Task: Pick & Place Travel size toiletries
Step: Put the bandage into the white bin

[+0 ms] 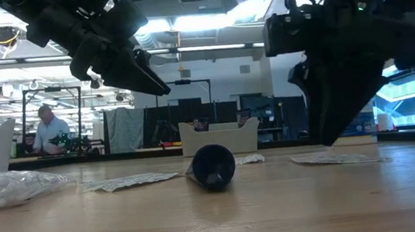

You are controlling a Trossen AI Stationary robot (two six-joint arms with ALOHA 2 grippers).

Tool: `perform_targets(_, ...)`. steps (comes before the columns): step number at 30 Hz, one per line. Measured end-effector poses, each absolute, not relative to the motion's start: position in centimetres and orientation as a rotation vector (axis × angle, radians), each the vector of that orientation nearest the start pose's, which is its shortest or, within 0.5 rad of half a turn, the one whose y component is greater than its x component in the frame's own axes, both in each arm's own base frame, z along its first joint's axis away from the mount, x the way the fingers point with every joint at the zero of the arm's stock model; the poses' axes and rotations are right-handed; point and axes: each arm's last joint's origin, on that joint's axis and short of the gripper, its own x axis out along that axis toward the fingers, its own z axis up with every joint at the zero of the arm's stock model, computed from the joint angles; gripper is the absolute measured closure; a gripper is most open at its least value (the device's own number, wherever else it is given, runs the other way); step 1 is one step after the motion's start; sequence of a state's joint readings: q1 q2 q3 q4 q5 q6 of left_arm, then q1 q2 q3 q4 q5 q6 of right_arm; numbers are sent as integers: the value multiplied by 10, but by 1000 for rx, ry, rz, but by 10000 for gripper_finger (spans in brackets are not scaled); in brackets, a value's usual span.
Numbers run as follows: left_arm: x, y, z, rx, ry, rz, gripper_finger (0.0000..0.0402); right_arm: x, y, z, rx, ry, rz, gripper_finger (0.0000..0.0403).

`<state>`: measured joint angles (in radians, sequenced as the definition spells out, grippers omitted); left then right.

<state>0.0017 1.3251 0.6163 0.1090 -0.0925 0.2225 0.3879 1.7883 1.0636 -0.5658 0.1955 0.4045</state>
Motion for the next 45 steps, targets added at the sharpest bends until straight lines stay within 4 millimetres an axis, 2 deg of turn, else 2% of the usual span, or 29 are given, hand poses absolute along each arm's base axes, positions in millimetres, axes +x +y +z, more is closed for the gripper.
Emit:
perform_targets(18, 261, 3, 191, 243, 607, 24, 258, 309, 116, 150, 27, 1209, -113, 235)
perform_targets(24, 261, 3, 191, 243, 607, 24, 258, 314, 112, 131, 66, 1277, -121, 213)
perform_targets(30, 261, 3, 191, 243, 607, 25, 258, 317, 106, 125, 95, 1313, -120, 183)
perform_targets(33, 261, 3, 191, 243, 607, 25, 258, 318, 103, 124, 104, 1317, -125, 180)
perform_targets(38, 261, 3, 191, 243, 607, 25, 258, 319, 101, 124, 106, 1313, -143, 213)
perform_targets(45, 261, 3, 191, 243, 607, 24, 258, 320, 100, 124, 110, 1297, -177, 297)
